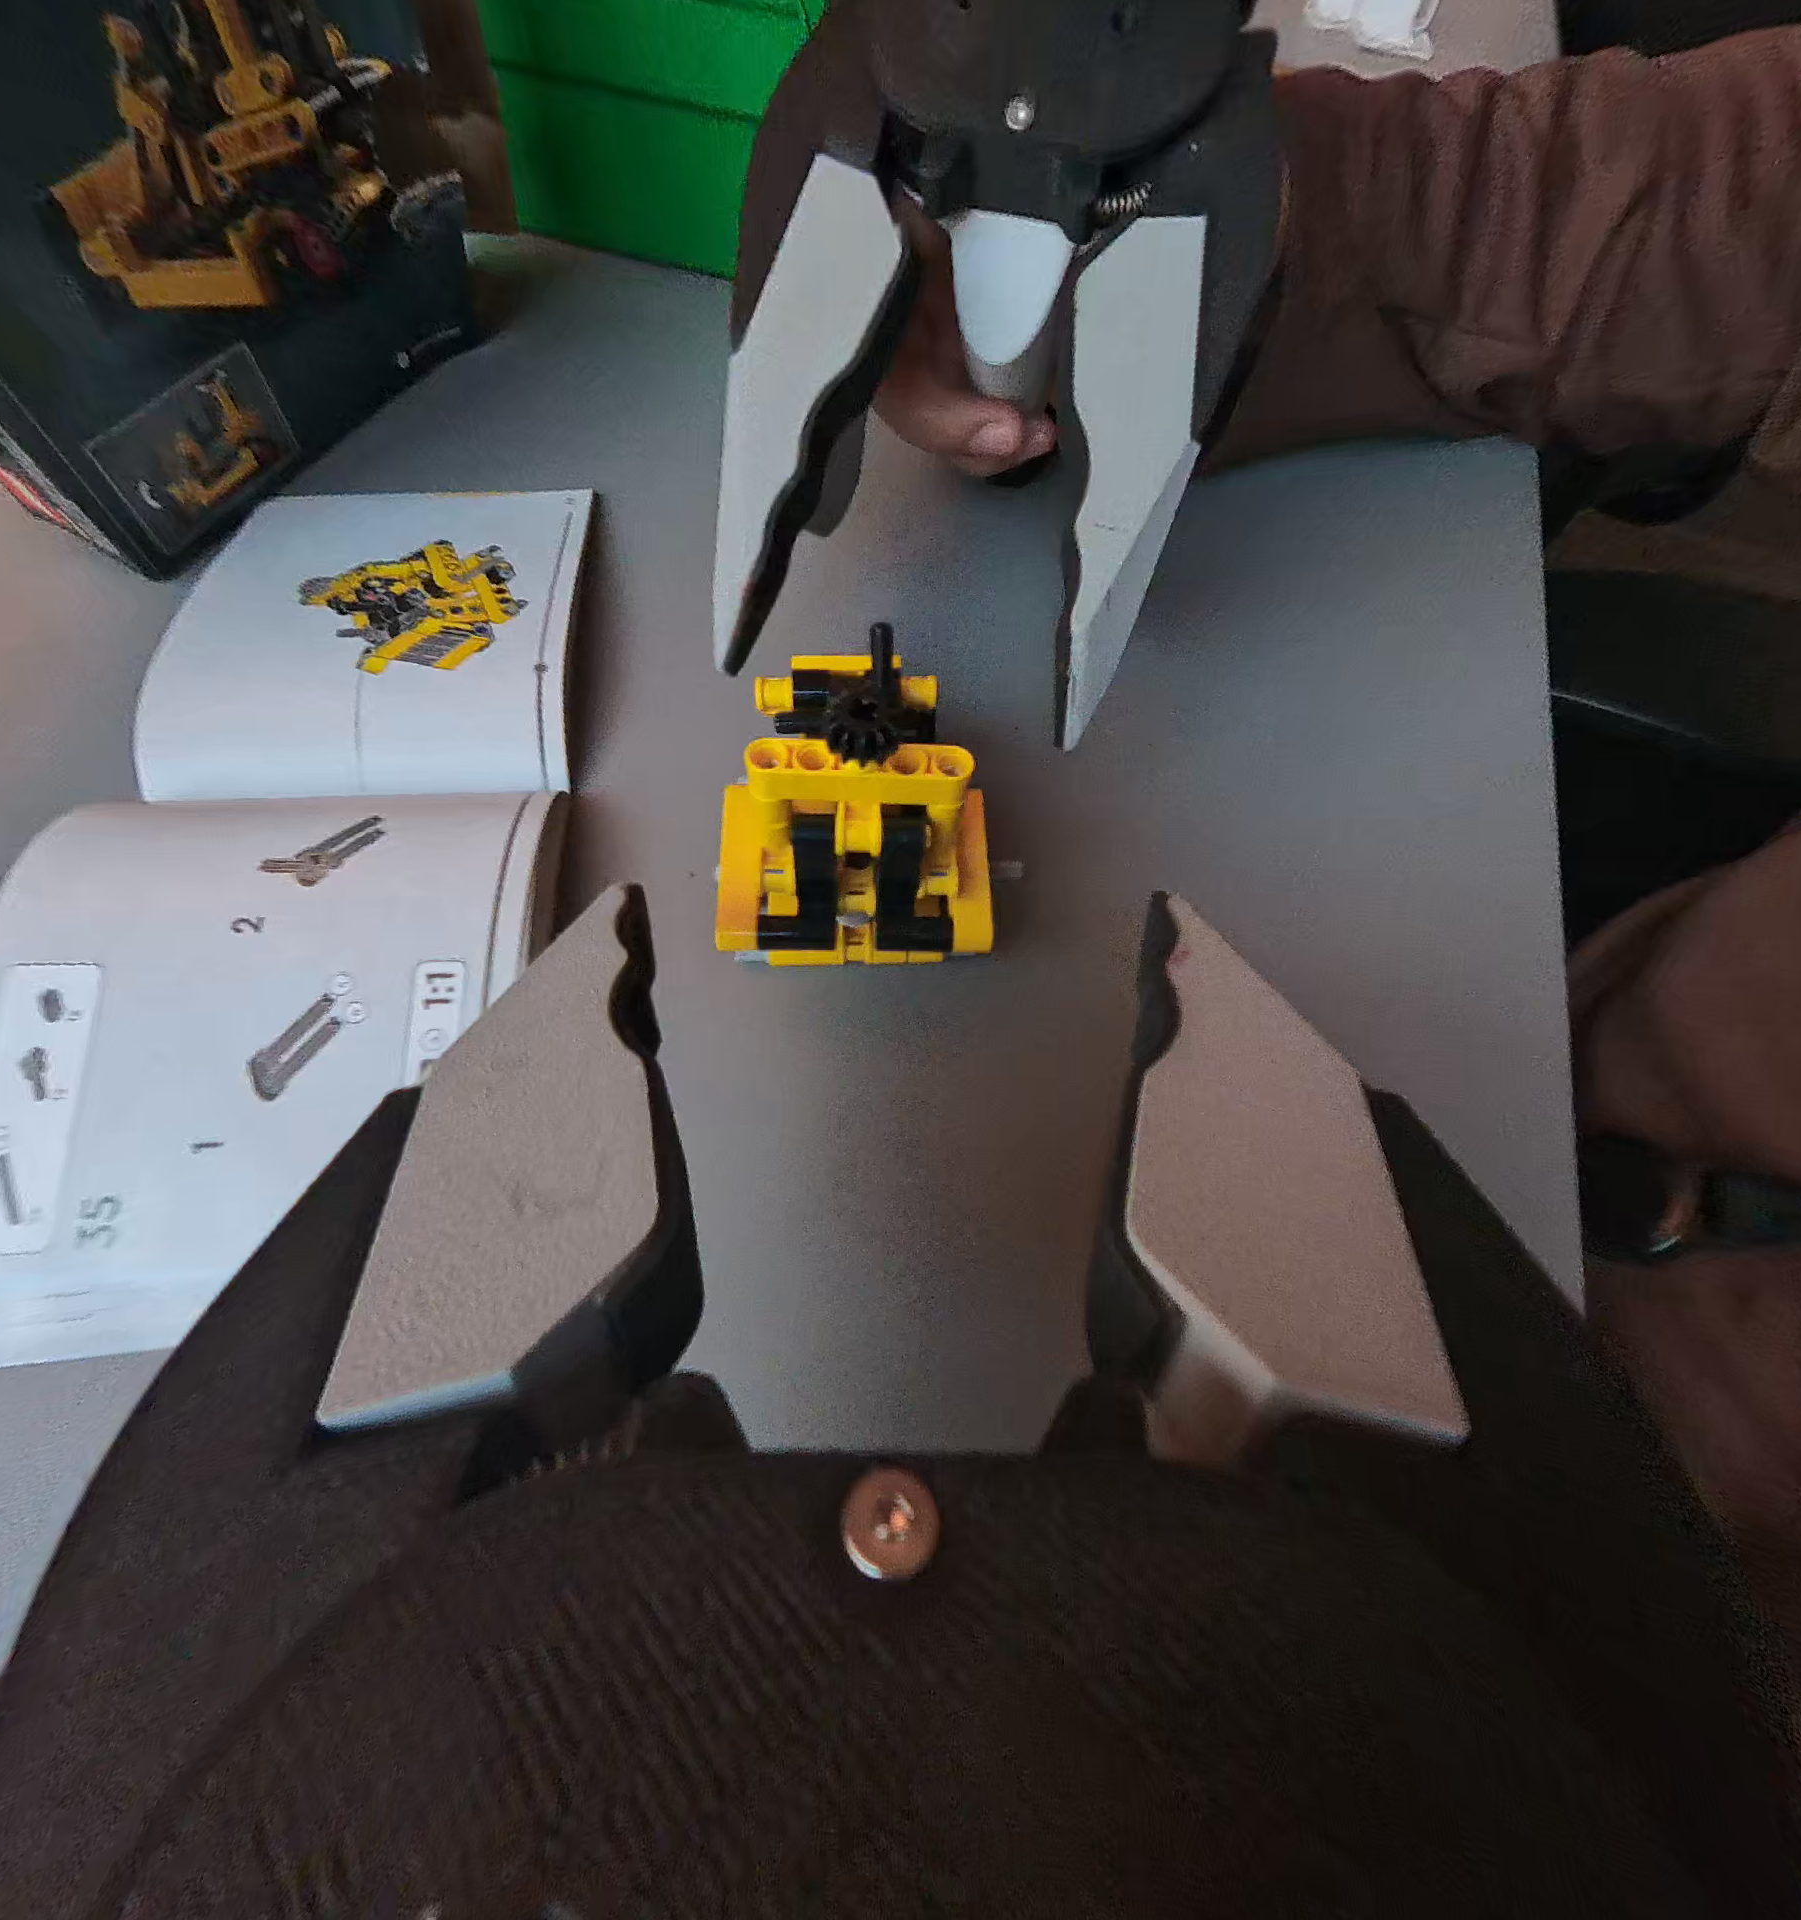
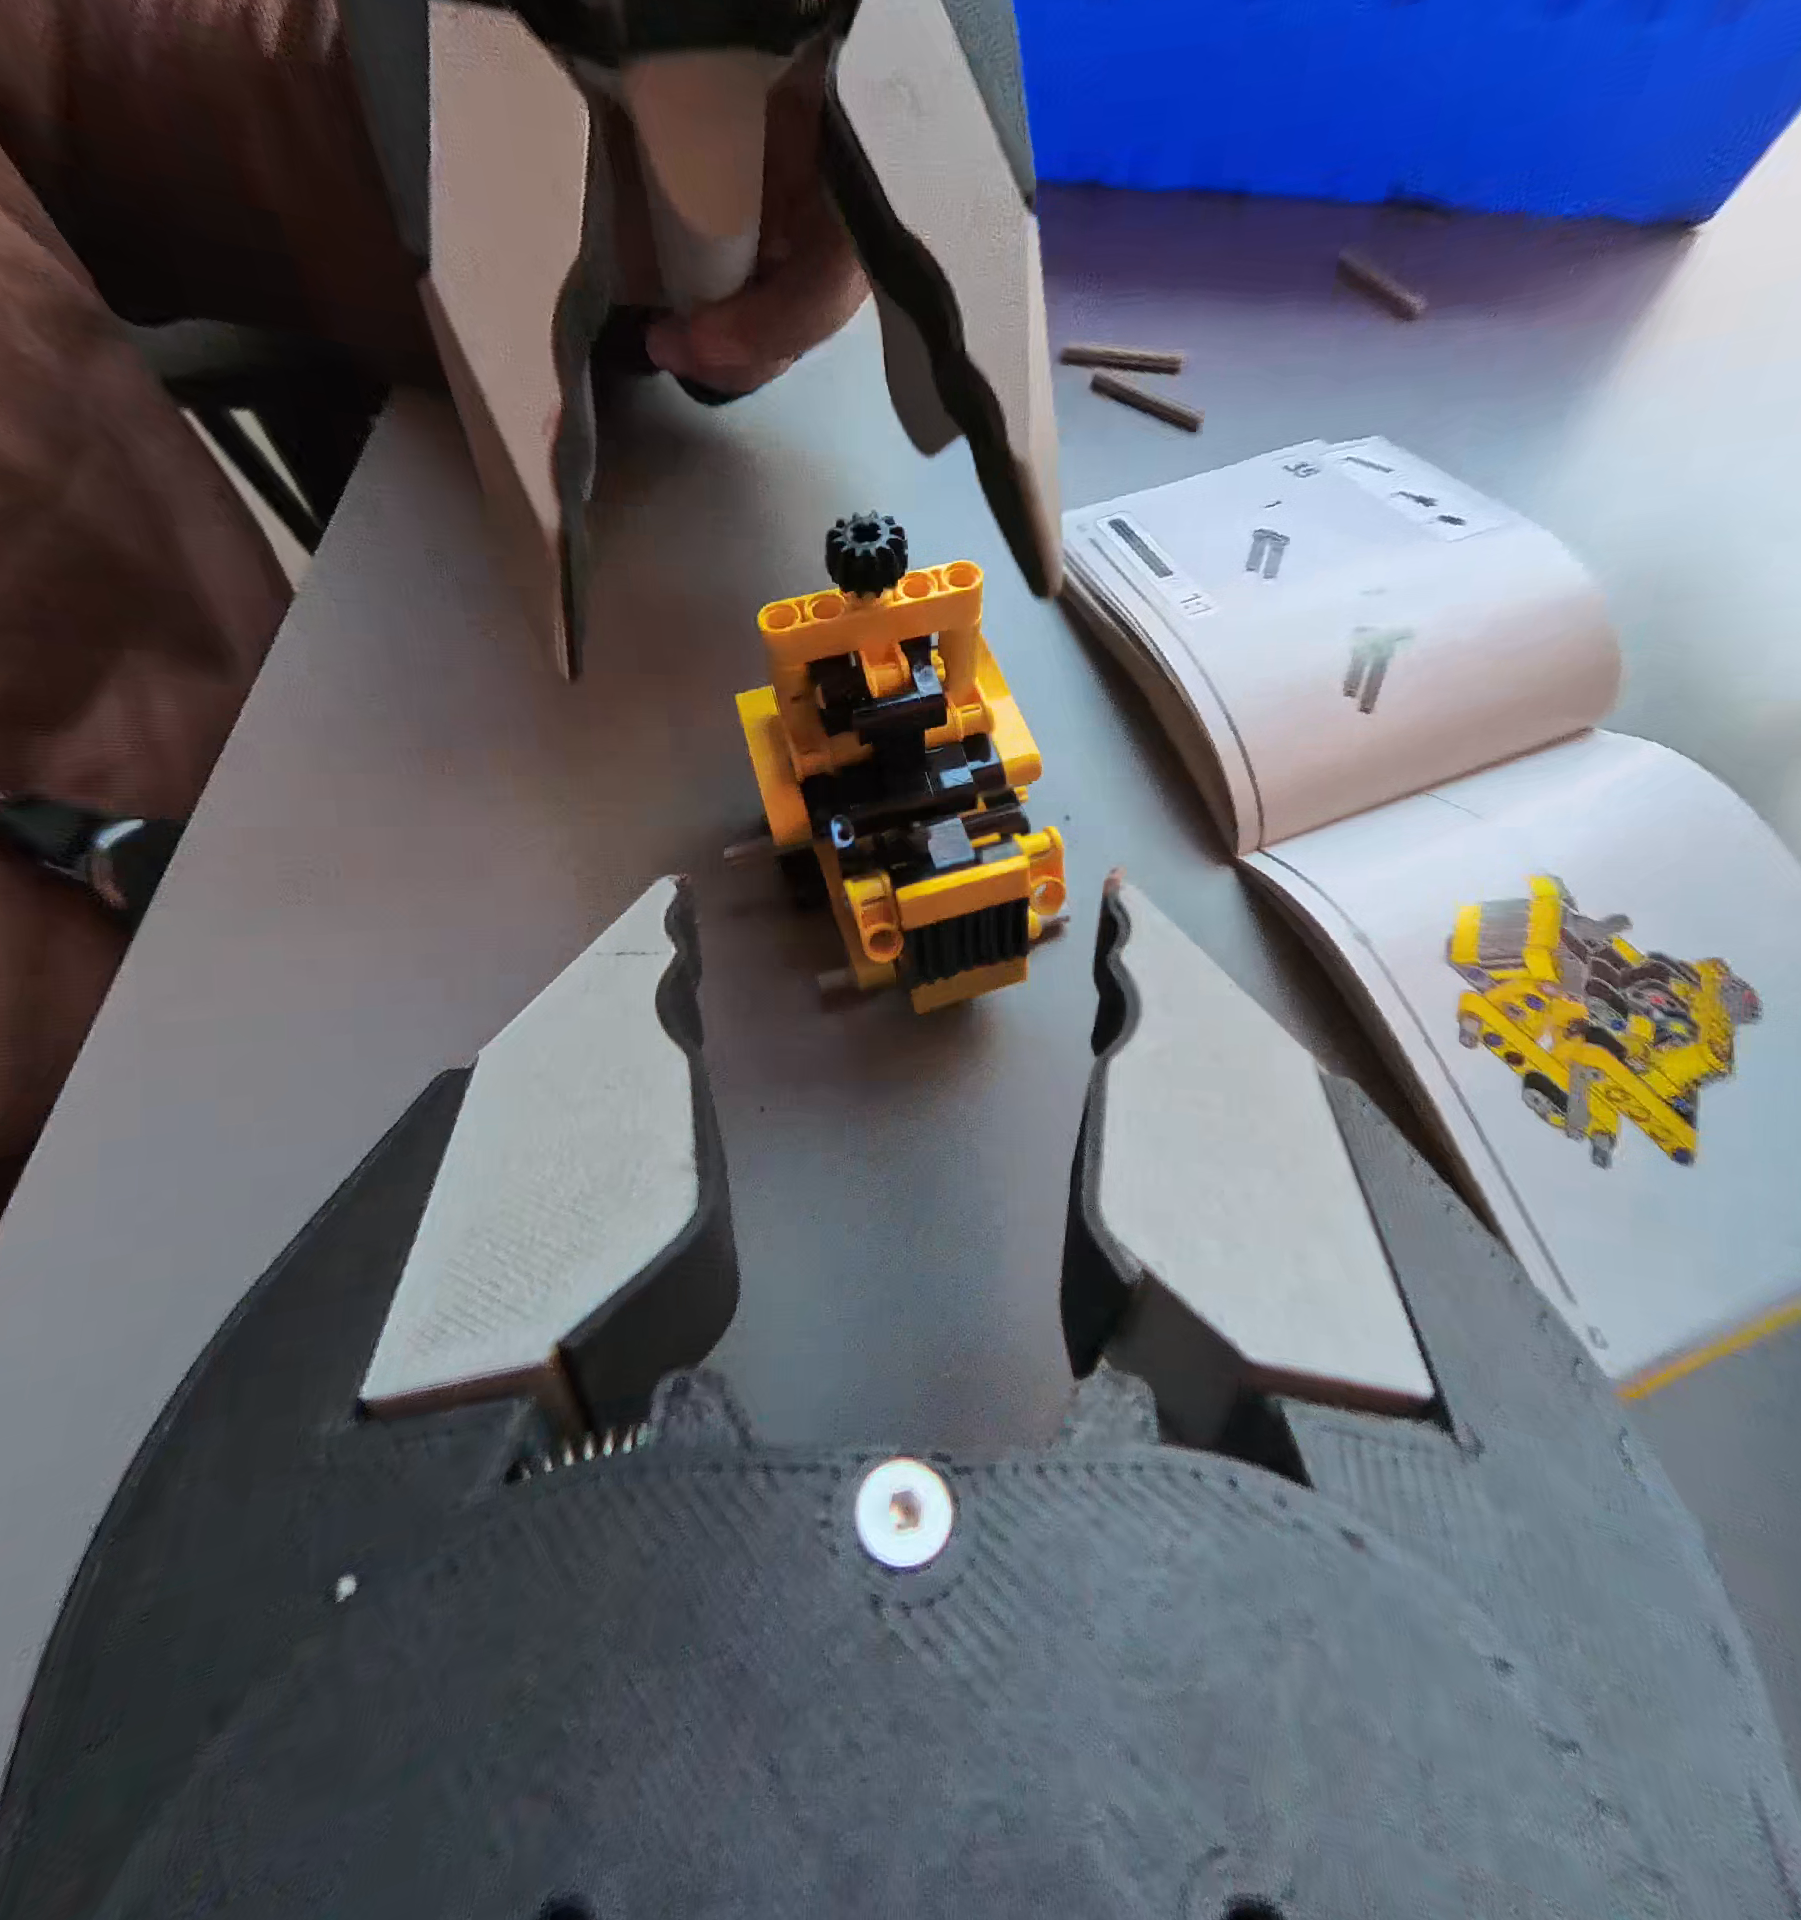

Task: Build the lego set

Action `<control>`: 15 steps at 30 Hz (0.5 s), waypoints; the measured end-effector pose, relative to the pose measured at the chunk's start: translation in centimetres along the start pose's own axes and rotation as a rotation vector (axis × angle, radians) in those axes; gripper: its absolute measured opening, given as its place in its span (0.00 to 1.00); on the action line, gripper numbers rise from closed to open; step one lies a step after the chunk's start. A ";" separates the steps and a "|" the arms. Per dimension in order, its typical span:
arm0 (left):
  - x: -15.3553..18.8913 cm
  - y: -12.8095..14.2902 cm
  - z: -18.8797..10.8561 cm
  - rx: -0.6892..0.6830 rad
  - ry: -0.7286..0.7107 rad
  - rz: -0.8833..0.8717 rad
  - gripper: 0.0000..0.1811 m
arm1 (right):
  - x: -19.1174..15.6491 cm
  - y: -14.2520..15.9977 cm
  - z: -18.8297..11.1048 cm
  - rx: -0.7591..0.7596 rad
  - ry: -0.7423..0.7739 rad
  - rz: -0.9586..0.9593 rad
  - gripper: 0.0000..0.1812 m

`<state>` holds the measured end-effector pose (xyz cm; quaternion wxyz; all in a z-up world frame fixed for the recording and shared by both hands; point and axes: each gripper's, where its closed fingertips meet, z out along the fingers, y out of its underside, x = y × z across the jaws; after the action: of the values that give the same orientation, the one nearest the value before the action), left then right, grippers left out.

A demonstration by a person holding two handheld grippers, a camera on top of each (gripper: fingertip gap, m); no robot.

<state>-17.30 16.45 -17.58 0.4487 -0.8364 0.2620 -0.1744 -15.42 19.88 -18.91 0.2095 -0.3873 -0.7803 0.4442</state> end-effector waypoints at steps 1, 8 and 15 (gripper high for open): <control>0.1 0.3 0.7 -0.022 -0.013 -0.002 0.50 | -0.1 -0.1 0.4 -0.010 -0.023 0.005 0.40; -2.3 2.2 1.3 -0.149 -0.143 0.131 0.30 | -1.4 0.2 0.6 -0.036 0.084 -0.018 0.33; -1.4 2.1 -0.5 -0.055 -0.009 0.107 0.29 | -4.2 0.2 0.1 -0.037 0.190 -0.107 0.22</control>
<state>-19.29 16.01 -19.12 0.4353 -0.8341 0.3090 -0.1392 -12.81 16.53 -19.10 0.2988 -0.3892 -0.7846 0.3790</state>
